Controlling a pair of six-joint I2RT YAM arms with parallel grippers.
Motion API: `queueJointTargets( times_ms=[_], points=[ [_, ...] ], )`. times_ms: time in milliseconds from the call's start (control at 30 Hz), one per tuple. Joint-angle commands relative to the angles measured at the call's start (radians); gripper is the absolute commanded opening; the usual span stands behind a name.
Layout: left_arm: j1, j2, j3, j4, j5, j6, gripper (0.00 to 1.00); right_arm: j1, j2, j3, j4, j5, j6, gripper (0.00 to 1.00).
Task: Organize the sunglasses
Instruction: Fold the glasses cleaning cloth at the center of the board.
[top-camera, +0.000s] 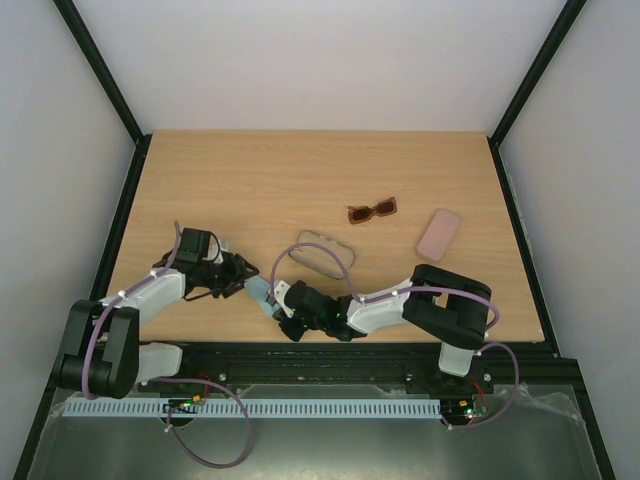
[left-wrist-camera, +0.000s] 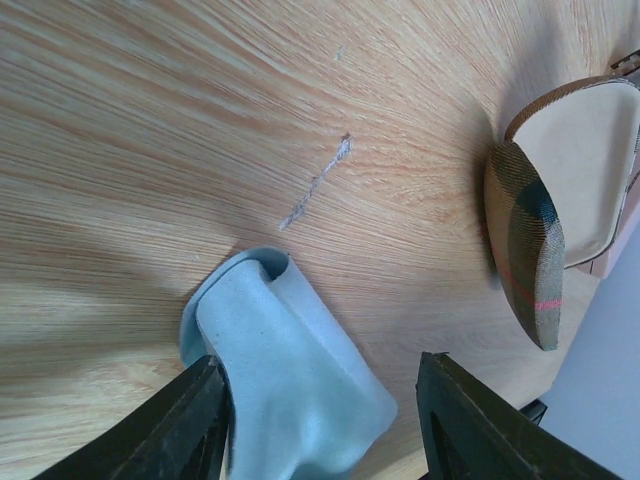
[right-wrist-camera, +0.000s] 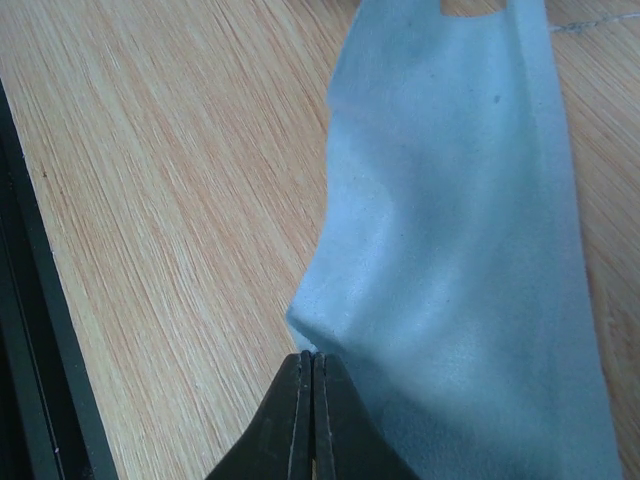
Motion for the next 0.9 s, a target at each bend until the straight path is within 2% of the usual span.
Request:
queueJointTargets(
  times_ms=[0,100,300,667,767,867],
  points=[
    [-0.011,0.010,-0.009,0.013,0.018,0.003,0.55,0.008,0.020,0.029,-0.022,0.005,-0.011,0.01],
    [-0.019,0.017,-0.010,0.004,0.012,0.010,0.54,0.008,0.026,0.035,-0.027,0.021,-0.007,0.01],
    [-0.021,0.004,-0.031,-0.053,-0.073,0.012,0.39,0.008,0.036,0.045,-0.027,0.033,0.006,0.01],
    [-0.022,0.000,-0.029,-0.124,-0.147,0.047,0.29,0.008,0.043,0.051,-0.026,0.049,0.021,0.01],
    [-0.022,0.005,-0.028,-0.125,-0.157,0.053,0.20,0.008,0.043,0.051,-0.026,0.056,0.025,0.01],
    [-0.022,0.006,-0.024,-0.126,-0.161,0.056,0.04,0.008,0.039,0.049,-0.025,0.072,0.032,0.01]
  ],
)
